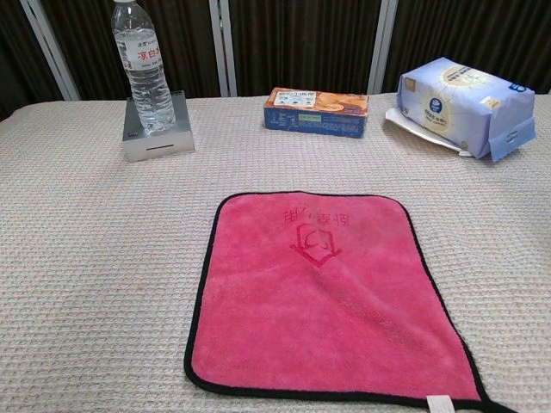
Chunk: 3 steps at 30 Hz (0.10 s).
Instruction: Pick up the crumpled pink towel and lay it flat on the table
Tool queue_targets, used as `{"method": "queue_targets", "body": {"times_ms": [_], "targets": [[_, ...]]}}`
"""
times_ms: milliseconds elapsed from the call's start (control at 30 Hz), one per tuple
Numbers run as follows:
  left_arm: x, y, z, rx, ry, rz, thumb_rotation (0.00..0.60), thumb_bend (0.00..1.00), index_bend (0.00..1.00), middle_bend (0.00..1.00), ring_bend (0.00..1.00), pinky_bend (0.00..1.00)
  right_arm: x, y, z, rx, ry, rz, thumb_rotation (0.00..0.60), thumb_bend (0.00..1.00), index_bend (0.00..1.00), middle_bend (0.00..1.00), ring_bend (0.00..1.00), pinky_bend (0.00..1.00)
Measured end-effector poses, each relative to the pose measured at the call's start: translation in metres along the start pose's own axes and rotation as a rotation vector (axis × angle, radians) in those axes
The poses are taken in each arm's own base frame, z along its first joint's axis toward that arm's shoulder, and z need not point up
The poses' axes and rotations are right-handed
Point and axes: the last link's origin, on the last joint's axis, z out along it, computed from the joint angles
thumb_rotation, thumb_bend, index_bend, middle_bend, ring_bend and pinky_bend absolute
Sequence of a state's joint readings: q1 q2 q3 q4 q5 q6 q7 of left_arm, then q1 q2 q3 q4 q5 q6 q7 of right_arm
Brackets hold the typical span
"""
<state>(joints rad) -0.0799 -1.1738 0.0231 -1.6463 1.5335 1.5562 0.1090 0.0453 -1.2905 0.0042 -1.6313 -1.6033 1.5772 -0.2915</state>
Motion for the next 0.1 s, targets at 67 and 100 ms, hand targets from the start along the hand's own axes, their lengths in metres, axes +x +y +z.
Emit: {"method": "queue_targets", "body": {"times_ms": [67, 100], "targets": [[0.0007, -0.0057, -0.0011, 0.018, 0.001, -0.001, 0.600, 0.01, 0.00, 0.00, 0.00, 0.00, 0.0007, 0.0024, -0.0006, -0.010, 0.002, 0.011, 0.600, 0.23, 0.00, 0.00, 0.00, 0.00], [0.0009, -0.0083, -0.0016, 0.024, 0.000, -0.001, 0.600, 0.01, 0.00, 0.00, 0.00, 0.00, 0.0008, 0.0033, -0.0006, -0.014, 0.001, 0.014, 0.600, 0.23, 0.00, 0.00, 0.00, 0.00]]}}
